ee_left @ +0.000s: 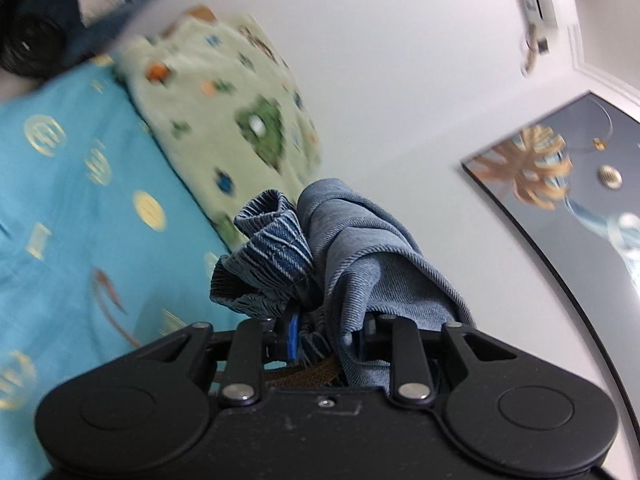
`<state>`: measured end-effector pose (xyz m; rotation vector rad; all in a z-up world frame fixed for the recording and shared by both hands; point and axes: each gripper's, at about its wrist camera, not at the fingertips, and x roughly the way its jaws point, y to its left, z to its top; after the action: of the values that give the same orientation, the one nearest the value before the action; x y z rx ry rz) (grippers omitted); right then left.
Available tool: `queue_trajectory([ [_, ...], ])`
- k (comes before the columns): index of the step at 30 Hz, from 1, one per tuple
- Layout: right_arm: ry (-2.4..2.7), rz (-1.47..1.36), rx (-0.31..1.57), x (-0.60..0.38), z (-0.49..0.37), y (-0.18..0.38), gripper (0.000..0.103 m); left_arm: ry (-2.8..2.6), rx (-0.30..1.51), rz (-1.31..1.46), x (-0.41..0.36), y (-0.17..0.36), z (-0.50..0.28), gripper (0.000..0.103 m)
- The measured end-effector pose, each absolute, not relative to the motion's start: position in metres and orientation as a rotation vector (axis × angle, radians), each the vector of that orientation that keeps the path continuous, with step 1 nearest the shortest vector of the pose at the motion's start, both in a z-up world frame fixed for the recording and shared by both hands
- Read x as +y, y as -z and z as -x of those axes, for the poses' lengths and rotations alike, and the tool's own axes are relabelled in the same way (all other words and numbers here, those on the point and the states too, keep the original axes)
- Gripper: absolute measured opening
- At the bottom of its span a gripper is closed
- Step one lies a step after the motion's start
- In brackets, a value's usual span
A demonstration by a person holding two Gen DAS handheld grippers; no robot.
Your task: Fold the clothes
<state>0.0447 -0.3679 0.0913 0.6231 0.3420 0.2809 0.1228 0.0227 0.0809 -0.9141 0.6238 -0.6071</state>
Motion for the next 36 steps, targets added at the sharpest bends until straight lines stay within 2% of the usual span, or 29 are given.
queue_trajectory([
  [9, -0.122, -0.629, 0.304, -0.488, 0.018, -0.068, 0.019, 0.778, 0.704, 0.849, -0.110, -0.039, -0.136, 0.023],
  [17, -0.001, -0.636, 0.321, -0.550, 0.033, 0.001, 0.019, 0.825, 0.792, 0.777, -0.197, 0.031, -0.147, 0.024],
  [23, 0.041, -0.711, 0.407, -0.569, 0.028, 0.080, 0.019, 0.815, 0.840, 0.723, -0.215, 0.091, -0.159, 0.024],
  [28, 0.064, -0.720, 0.482, -0.565, 0.030, 0.129, 0.020, 0.824, 0.839, 0.694, -0.217, 0.115, -0.160, 0.026],
  [36, 0.114, -0.772, 0.492, -0.568, 0.028, 0.137, 0.025, 0.826, 0.858, 0.645, -0.219, 0.110, -0.157, 0.037],
])
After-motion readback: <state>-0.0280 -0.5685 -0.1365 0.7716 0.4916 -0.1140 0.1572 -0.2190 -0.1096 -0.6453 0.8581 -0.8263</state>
